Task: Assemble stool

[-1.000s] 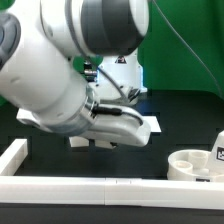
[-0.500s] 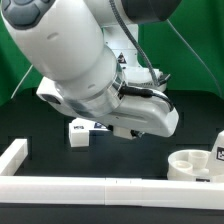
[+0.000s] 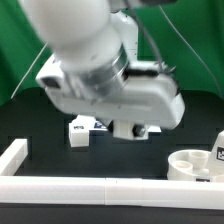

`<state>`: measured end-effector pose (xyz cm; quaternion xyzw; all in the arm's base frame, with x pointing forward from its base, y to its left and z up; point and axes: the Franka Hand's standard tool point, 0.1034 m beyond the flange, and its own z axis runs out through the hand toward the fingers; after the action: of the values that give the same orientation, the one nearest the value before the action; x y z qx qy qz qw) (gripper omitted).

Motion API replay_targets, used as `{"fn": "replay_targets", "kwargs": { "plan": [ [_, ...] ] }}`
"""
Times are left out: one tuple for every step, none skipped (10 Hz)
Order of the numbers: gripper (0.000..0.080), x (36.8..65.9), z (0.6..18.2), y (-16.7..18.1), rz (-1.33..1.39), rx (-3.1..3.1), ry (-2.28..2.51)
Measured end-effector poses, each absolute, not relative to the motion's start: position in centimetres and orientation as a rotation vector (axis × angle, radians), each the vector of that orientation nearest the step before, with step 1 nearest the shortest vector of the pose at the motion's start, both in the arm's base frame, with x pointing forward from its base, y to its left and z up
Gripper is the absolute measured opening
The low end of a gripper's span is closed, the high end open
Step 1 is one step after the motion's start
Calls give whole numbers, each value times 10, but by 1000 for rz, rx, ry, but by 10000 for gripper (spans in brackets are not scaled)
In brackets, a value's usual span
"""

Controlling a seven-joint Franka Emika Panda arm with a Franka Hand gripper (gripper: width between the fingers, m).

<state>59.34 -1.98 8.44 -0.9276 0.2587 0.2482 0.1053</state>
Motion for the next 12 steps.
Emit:
{"fn": "replay_targets", "kwargs": {
  "plan": [
    [337, 600, 96, -14, 643, -2756, 771],
    [337, 604, 99, -11, 553, -2777, 785],
    [337, 608, 96, -11, 436, -2805, 800],
    [337, 609, 96, -10, 371, -2819, 807],
    [337, 618, 96, -9, 223, -2846, 816],
    [337, 620, 95, -7, 110, -2872, 803],
    [337, 625, 94, -5, 0, -2923, 753],
    [337, 635, 102, 3, -183, -2983, 663],
    [337, 639, 109, 7, -284, -2997, 614],
    [337, 645, 119, 13, -401, -2995, 589],
    [337, 647, 125, 23, -465, -2993, 564],
    [337, 650, 124, 24, -614, -2974, 560]
  ]
}}
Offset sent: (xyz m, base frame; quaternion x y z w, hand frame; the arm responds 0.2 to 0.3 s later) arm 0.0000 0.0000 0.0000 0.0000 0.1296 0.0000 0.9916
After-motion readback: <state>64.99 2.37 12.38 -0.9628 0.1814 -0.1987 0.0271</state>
